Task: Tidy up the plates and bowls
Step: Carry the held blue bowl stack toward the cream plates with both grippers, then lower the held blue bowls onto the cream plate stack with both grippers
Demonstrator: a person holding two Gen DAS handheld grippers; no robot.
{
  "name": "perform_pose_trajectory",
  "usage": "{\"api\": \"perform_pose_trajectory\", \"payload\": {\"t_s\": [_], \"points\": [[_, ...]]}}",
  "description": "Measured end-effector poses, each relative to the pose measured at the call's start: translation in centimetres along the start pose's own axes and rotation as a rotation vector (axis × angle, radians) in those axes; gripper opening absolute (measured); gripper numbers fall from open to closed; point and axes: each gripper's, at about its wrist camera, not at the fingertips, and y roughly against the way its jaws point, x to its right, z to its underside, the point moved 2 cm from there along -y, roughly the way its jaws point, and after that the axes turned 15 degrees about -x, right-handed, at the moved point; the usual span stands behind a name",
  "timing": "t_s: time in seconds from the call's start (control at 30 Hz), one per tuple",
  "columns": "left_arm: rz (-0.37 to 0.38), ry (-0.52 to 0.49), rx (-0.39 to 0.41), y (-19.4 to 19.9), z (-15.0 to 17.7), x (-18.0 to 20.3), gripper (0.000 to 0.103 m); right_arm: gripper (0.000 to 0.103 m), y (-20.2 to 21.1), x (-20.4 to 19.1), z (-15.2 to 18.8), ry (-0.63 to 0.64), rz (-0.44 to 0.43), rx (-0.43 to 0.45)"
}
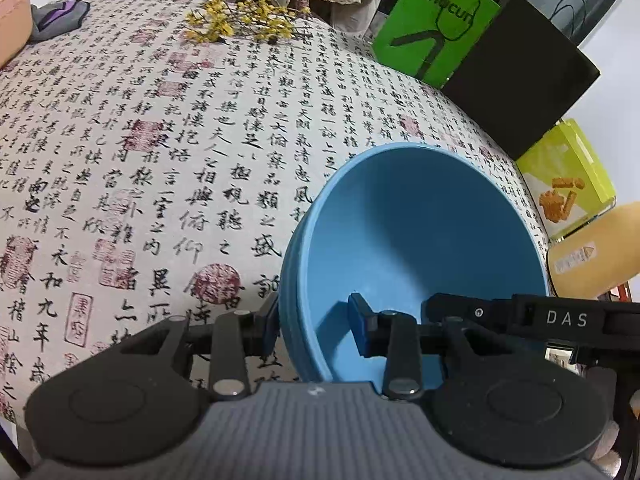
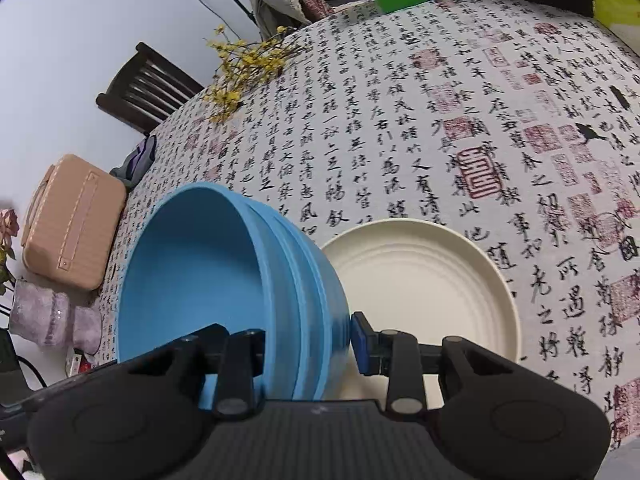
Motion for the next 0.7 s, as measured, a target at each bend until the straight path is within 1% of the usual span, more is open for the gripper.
{"api": "perform_pose_trajectory", "payload": {"t_s": [0.47,0.7], "points": [[0.039,-0.071,-0.05,-2.2,0.4,2.3,0.036,0.031,1.3,3.3,1.5,-0.078,0.03,0.022],[0.059,-0.086,-0.082,-3.5,0.5,2.7,0.036,0.031,1.2,4.7,1.9,-0.116,0.05,0.016]]}}
